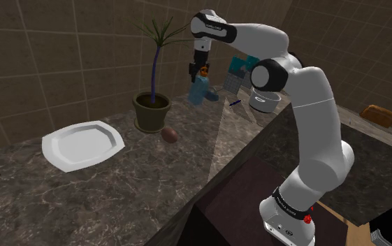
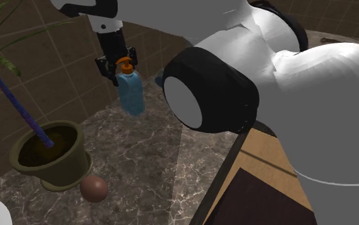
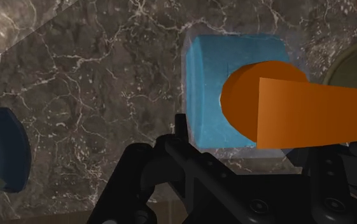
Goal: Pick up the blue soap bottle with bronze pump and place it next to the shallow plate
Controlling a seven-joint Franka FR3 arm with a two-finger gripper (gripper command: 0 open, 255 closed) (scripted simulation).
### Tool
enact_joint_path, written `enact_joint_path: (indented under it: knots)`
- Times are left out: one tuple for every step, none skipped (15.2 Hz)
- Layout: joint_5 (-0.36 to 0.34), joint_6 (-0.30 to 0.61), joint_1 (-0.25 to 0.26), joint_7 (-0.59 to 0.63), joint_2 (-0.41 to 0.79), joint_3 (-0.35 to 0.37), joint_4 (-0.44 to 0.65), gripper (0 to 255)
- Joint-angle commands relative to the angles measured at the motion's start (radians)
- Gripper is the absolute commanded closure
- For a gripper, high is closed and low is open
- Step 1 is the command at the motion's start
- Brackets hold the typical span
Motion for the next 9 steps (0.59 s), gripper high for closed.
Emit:
enact_joint_path:
  knots:
    - [-0.005,0.054,0.038,0.026,-0.081,0.001,-0.134,255]
    - [-0.007,0.079,0.057,0.042,-0.117,0.003,-0.194,255]
    - [-0.009,0.1,0.076,0.058,-0.15,0.005,-0.248,255]
    - [-0.011,0.119,0.094,0.074,-0.179,0.008,-0.296,255]
    - [-0.013,0.136,0.111,0.091,-0.207,0.012,-0.339,255]
    - [-0.015,0.151,0.127,0.109,-0.232,0.016,-0.379,255]
    - [-0.016,0.165,0.144,0.127,-0.255,0.02,-0.416,255]
    - [-0.017,0.178,0.16,0.145,-0.277,0.025,-0.45,255]
    - [-0.019,0.19,0.175,0.163,-0.298,0.029,-0.482,255]
